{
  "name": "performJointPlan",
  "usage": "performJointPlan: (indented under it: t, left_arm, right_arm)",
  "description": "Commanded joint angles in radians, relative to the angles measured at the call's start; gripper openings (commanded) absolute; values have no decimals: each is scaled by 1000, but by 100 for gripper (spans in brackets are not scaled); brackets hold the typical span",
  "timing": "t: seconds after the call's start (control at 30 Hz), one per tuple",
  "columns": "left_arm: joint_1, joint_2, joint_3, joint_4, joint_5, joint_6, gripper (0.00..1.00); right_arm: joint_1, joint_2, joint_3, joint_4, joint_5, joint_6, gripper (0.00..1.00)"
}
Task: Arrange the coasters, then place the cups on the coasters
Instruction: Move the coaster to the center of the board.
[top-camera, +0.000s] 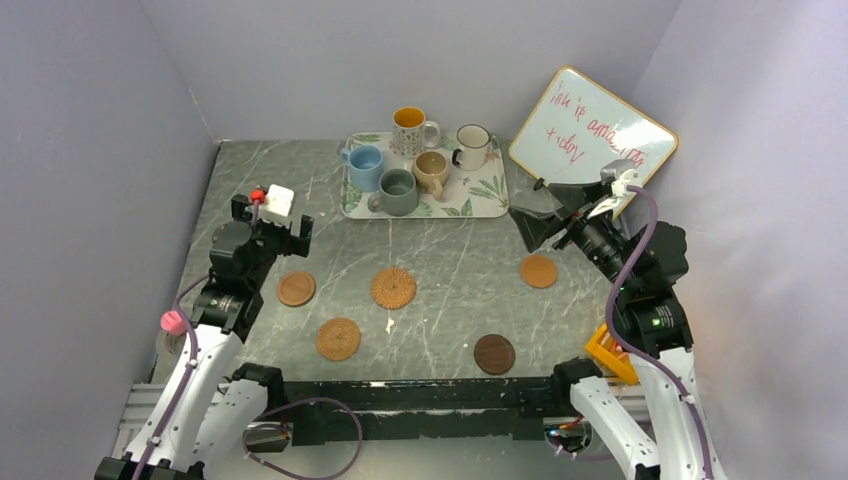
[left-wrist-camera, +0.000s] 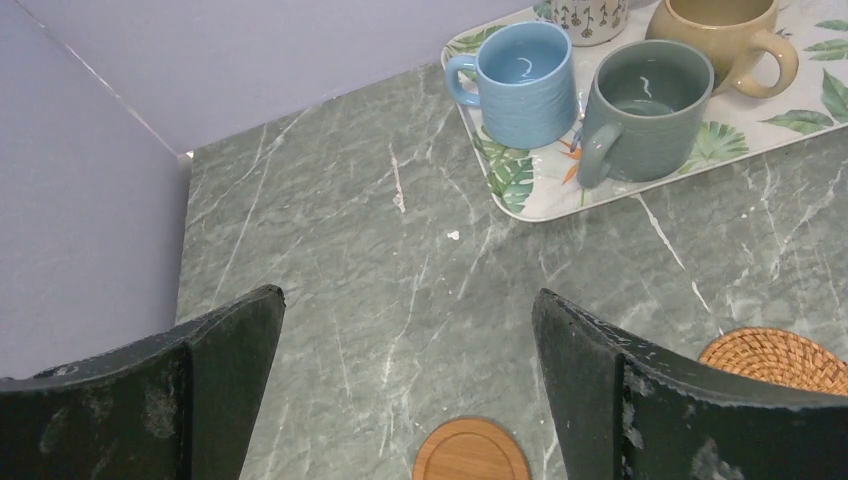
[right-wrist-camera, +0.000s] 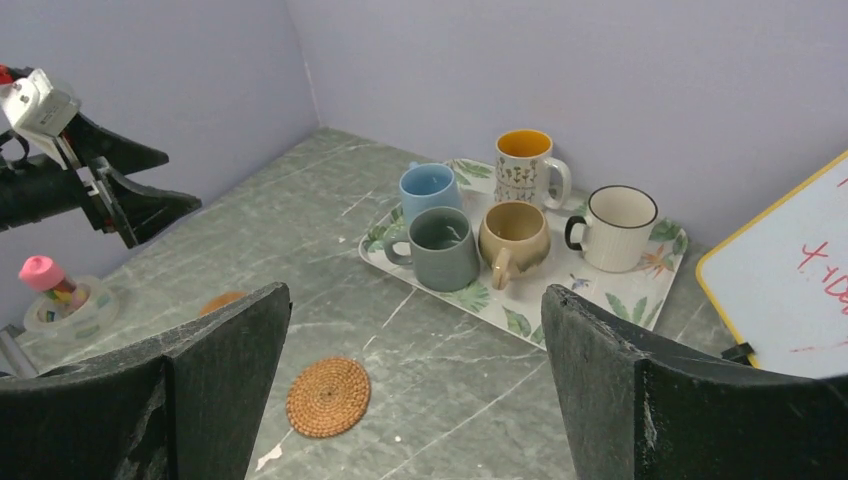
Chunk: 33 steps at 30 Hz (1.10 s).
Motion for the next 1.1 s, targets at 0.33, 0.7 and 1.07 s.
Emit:
performJointPlan:
  t: [0.33,0.7,1.07]
  left_arm:
    - [-2,-11,-13,36,21,-25,100]
    - [-2,50,75,-78,-26,125,100]
    - [-2,85,-81,-7,74,95,100]
  right_arm:
    - [72,21,-105,100,-21,-244,100]
    - [80,302,83,-184,35,-290,100]
    - [196,391,-56,-67,116,-306,100]
